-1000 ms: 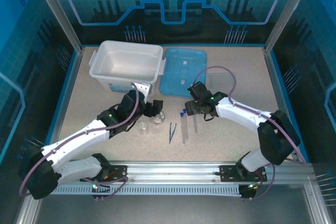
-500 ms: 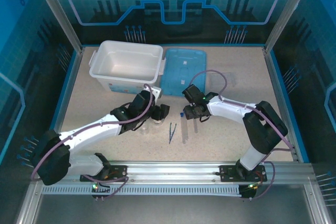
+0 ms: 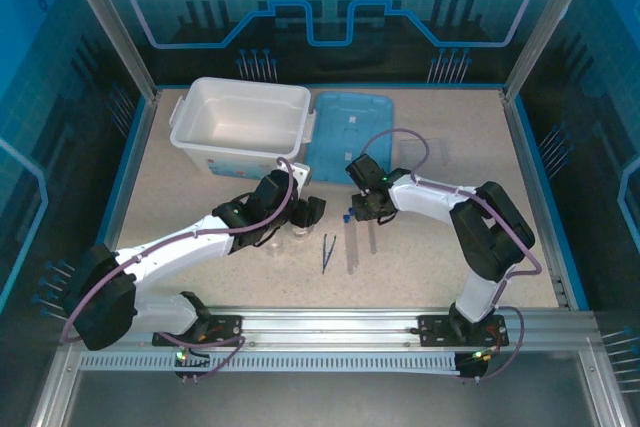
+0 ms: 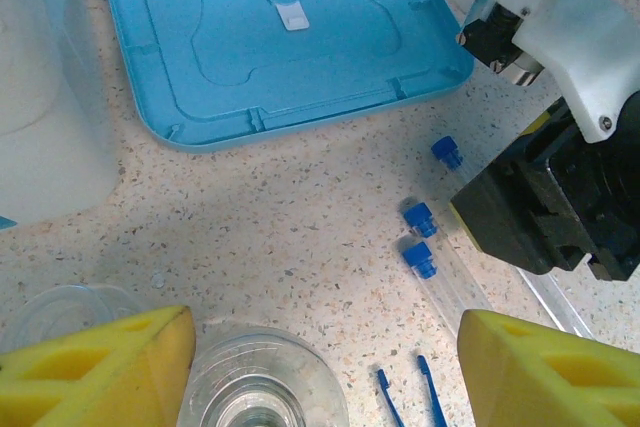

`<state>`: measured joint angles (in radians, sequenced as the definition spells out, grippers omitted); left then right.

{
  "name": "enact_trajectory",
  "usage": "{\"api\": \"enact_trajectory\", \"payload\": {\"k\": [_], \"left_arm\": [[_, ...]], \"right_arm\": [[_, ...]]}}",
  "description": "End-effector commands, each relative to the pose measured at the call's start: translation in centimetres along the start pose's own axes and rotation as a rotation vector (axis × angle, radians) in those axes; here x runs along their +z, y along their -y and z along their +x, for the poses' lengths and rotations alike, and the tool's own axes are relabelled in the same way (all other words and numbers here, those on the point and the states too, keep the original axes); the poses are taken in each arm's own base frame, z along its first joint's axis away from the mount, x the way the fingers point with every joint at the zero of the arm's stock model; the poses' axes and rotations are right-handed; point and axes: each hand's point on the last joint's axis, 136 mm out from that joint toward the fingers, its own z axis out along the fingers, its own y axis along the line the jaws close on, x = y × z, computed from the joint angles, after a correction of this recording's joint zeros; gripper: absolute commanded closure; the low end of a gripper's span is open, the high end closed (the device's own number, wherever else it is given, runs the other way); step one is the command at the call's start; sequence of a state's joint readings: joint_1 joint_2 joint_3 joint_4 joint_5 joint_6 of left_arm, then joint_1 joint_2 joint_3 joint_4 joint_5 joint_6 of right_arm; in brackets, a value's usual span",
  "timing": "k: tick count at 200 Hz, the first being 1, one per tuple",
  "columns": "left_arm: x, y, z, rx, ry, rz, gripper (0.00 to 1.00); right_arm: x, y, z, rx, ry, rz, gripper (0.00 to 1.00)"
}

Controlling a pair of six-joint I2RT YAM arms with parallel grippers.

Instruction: Organize the chemistry lab equipment

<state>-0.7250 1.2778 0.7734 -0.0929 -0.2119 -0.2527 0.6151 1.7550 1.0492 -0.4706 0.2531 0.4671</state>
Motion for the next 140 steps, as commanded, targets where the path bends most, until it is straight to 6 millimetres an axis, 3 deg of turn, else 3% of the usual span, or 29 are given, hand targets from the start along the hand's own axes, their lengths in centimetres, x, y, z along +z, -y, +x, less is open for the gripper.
{"api": "enact_trajectory", "payload": {"k": [1,87,140], "left_arm": [[-0.1,0.7,-1.3,0.024,0.023,0.008,0.29],[0.9,0.9,-1.4,0.013,-0.014,0.0,0.26],[0.9,0.7,-1.7,-0.003,-0.009,-0.006,0.25]], "right_arm": [[0.2,0.4,-0.8,0.018,0.003,0.008,0.58],[1.4,0.5,-0.4,0.027,-0.029,0.004,0.69],[2.1,1.2,0.1,0.023,-0.062,0.053,0.7]]}}
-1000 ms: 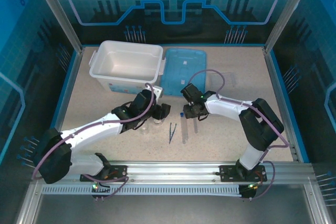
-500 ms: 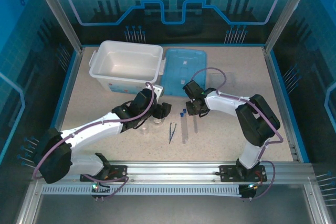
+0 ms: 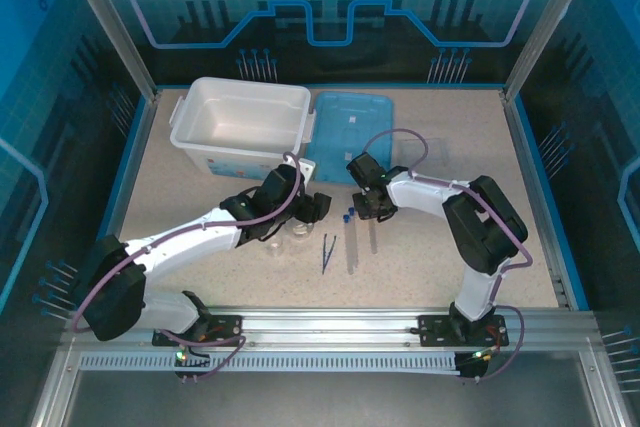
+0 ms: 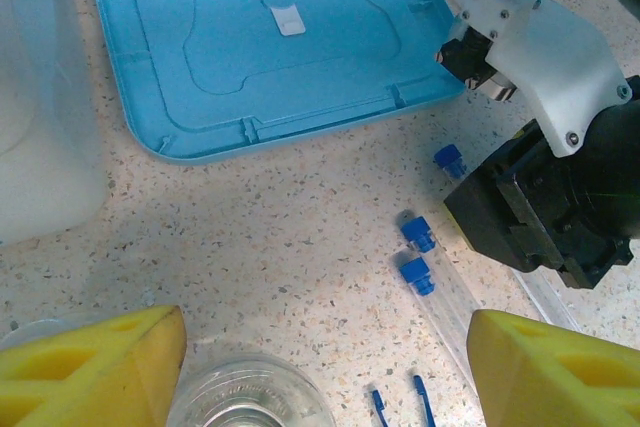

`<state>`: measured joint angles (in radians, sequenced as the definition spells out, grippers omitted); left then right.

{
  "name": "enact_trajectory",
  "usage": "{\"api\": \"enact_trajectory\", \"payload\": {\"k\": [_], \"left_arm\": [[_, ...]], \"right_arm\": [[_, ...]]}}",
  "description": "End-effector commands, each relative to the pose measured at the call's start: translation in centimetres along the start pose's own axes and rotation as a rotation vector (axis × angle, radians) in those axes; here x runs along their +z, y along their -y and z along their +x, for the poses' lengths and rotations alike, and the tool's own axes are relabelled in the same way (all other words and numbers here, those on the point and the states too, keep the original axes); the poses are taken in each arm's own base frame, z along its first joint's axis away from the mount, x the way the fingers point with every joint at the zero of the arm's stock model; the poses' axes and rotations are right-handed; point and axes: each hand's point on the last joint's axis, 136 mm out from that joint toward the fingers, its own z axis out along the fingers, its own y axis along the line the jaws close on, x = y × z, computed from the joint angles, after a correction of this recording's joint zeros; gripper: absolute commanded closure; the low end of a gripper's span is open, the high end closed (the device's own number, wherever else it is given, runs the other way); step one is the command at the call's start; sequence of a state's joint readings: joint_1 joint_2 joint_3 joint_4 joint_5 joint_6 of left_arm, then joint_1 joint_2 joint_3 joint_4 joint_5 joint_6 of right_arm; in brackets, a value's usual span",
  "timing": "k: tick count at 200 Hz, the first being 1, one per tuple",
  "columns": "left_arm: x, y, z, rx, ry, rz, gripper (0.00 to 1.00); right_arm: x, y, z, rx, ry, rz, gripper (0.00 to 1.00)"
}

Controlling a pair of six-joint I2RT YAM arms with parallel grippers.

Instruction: Organize the chemistry lab equipment

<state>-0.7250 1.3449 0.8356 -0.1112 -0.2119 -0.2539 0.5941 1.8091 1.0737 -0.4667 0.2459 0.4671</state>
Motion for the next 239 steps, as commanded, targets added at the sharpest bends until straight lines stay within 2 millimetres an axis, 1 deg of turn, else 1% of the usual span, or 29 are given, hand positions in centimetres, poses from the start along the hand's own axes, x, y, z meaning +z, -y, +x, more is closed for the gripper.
{"api": "enact_trajectory", "payload": {"k": [1,37,55,78,95,110,141,165,179,187,206,239], "left_arm": [[-0.2,0.3,-1.0,-0.006,0.013,0.001,0.25],[0.0,0.2,-1.4,-0.053,0.016,0.023,0.23],[0.2,0.5,-1.8,-0.065,0.019,0.05,0.15],[0.4,1.0,-2.0,-0.069,0.014,0.088,0.11],[0.6,1.3,-2.0,-0.072,0.007,0.107,0.01],[0.8,1.7,-2.1,-0.071,0.002,0.127,0.01],[1.4,2.1,-2.3,-0.075,-0.015,0.142,0.0],[1.7,2.6,-2.7,-0.075,-0.023,0.156,0.01],[1.8,2.9,-3.0,-0.079,-0.029,0.167,0.01],[1.9,3.1,-3.2,-0.08,-0.031,0.175,0.03],[1.8,3.8,-3.7,-0.091,-0.031,0.209,0.08],[1.7,5.3,-4.1,-0.133,-0.024,0.291,0.16]], "right_arm": [[0.8,0.9,0.3,0.007,-0.036,0.045,0.7],[1.0,1.1,0.5,0.02,-0.04,0.057,0.72],[1.0,1.1,0.6,0.026,-0.039,0.05,0.75],[1.1,1.1,0.6,0.039,-0.04,0.042,0.78],[1.2,1.0,0.7,0.049,-0.04,0.033,0.8],[1.1,1.1,0.7,0.054,-0.036,0.031,0.83],[0.6,1.5,0.4,0.063,-0.023,0.034,0.84],[-0.4,2.0,0.0,0.084,0.009,0.024,0.84],[-1.5,2.3,-0.5,0.105,0.043,0.001,0.84],[-2.1,2.4,-0.8,0.118,0.064,-0.019,0.84],[-4.3,2.9,-2.0,0.151,0.134,-0.063,0.84],[-8.2,4.0,-4.2,0.2,0.257,-0.079,0.84]]}}
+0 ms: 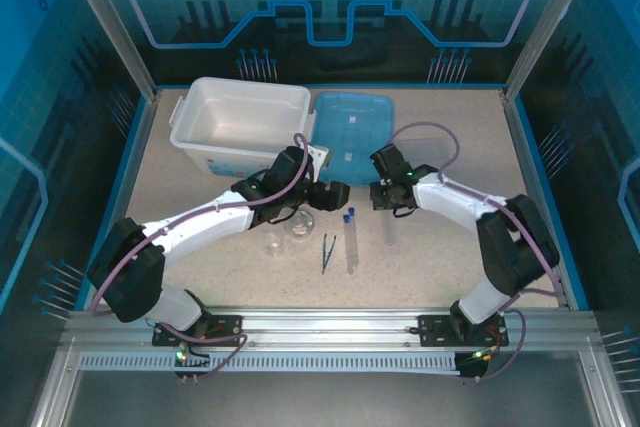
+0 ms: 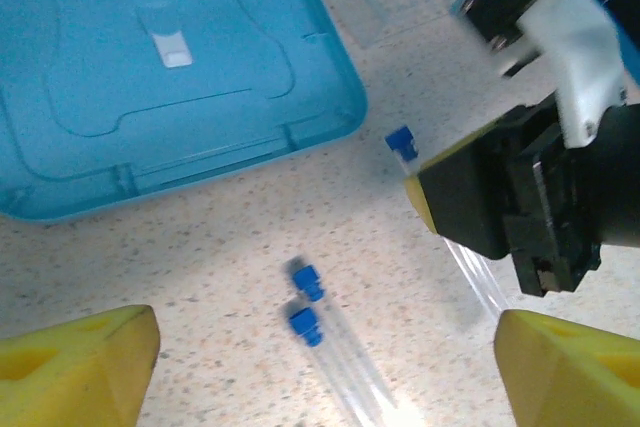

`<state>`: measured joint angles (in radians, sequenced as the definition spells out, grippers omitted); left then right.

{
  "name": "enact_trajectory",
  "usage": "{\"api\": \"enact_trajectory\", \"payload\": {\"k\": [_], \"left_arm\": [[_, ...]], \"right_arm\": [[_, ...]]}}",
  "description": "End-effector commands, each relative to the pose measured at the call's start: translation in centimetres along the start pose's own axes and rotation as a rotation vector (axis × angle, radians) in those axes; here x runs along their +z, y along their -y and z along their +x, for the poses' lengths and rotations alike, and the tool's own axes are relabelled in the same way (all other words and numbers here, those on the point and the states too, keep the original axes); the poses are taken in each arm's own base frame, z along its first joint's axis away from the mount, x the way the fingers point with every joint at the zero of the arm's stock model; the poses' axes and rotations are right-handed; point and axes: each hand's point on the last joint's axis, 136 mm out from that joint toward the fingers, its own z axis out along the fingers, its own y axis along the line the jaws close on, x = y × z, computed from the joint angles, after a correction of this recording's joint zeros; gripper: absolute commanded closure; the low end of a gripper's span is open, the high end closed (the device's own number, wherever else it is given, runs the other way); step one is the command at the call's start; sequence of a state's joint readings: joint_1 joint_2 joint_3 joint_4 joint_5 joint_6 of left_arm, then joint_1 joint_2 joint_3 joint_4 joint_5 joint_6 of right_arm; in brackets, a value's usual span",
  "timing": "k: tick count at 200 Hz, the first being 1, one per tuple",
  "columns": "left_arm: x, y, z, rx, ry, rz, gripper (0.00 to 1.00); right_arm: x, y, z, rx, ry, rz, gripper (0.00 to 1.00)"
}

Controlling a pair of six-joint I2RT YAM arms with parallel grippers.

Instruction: Organize the chemistry lab equipment

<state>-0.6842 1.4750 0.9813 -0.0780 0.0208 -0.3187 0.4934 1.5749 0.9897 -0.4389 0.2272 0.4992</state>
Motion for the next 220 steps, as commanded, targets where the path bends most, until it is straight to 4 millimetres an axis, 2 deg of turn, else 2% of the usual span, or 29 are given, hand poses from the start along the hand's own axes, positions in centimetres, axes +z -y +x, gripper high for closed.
{"api": "enact_trajectory", "payload": {"k": [1,41,73,105,149,185,220], "left_arm": [[0.2,1.7,-0.9,-0.041,0.006,0.09,0.16],[1.3,3.8,-0.7,-0.071,-0.033,0.21,0.27],[1.9,5.4,-0.5,-0.097,-0.037,0.291,0.28],[1.7,7.4,-0.9,-0.122,-0.012,0.411,0.28],[1.9,8.9,-1.4,-0.178,0.015,0.525,0.28],[2.6,9.6,-0.9,-0.205,0.002,0.567,0.28],[2.9,10.0,-0.8,-0.212,0.007,0.589,0.28]], "right_arm": [[-2.8,0.0,-2.5,0.053,0.103,-0.034,0.84],[-7.7,-0.1,-5.8,0.147,0.273,-0.103,0.85],[-11.0,-0.7,-7.4,0.21,0.384,-0.174,0.84],[-13.2,-1.6,-8.2,0.249,0.451,-0.232,0.84],[-14.9,-3.1,-8.7,0.282,0.494,-0.304,0.84],[-15.1,-3.8,-8.7,0.335,0.507,-0.359,0.84],[-15.0,-3.5,-8.6,0.383,0.523,-0.357,0.84]]}}
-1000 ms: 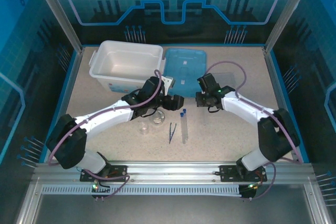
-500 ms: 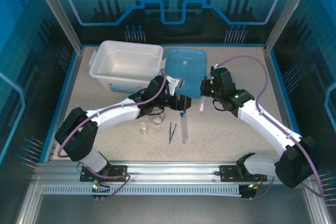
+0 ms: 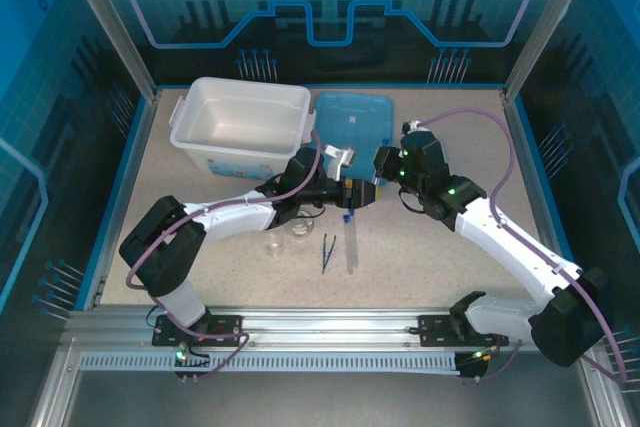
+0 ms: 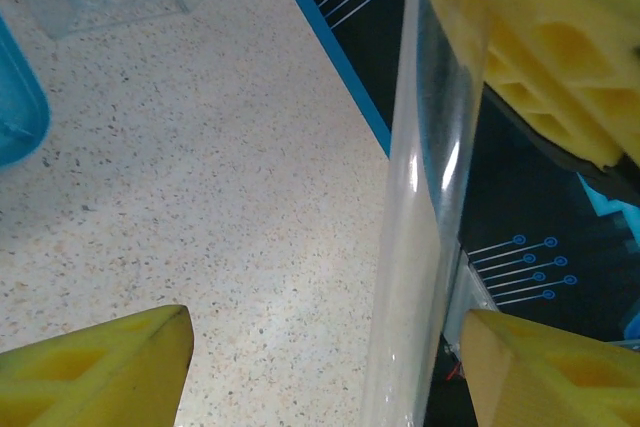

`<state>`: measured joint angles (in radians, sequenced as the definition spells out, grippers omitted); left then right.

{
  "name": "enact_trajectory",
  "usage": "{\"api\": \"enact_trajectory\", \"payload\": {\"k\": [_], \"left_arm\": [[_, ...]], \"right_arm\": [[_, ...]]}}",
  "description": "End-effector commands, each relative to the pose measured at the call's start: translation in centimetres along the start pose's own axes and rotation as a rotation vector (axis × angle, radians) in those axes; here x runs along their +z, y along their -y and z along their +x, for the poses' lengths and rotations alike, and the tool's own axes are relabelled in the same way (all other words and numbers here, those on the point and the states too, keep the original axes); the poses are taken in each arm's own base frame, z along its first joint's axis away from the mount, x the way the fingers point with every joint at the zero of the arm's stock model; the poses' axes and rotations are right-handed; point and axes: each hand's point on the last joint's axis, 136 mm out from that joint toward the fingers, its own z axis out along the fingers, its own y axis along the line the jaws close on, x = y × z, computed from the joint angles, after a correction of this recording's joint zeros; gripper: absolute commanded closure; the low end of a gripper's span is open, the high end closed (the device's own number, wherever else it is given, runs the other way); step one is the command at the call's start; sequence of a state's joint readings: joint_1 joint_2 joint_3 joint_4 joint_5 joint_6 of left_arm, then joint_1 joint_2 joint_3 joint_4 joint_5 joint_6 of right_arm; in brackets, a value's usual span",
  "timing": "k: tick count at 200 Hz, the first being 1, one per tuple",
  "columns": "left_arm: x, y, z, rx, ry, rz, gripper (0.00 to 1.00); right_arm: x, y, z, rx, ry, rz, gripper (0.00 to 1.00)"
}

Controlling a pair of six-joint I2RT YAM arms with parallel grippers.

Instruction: Organize the chemistry lab equipment

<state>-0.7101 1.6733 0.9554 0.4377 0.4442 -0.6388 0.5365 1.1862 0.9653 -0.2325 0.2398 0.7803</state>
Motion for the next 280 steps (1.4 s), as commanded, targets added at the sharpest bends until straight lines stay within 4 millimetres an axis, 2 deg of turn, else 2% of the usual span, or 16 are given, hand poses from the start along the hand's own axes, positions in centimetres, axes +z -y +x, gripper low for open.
{"api": "enact_trajectory", "payload": {"k": [1,25,71,113,119,212,234,280], "left_arm": [[0.3,1.3,0.0,-0.001,0.008,0.068,0.28],[0.4,1.5,-0.1,0.0,0.011,0.076,0.32],[0.4,1.6,-0.3,0.0,0.017,0.077,0.52],[0.5,1.4,-0.1,-0.005,0.012,0.076,0.56],[0.5,1.4,-0.1,-0.006,0.012,0.076,0.57],[0.8,1.7,0.0,-0.006,0.002,0.089,0.72],[0.8,1.8,0.0,-0.005,0.0,0.087,0.76],[0.6,1.8,-0.1,0.021,-0.008,0.07,0.93]], "right_arm": [[-0.5,-0.6,-0.7,0.063,0.058,-0.027,0.84],[-0.5,-0.5,-0.6,0.096,0.072,-0.03,0.84],[-0.3,-0.1,-0.2,0.109,0.082,-0.014,0.84],[-0.8,-0.1,-0.8,0.136,0.118,-0.021,0.85],[-0.5,0.6,0.0,0.134,0.105,-0.003,0.85],[-0.1,0.3,0.0,0.165,0.116,-0.027,0.85],[-0.1,0.2,0.0,0.166,0.114,-0.033,0.85],[-0.2,0.3,0.1,0.16,0.11,-0.034,0.85]]}}
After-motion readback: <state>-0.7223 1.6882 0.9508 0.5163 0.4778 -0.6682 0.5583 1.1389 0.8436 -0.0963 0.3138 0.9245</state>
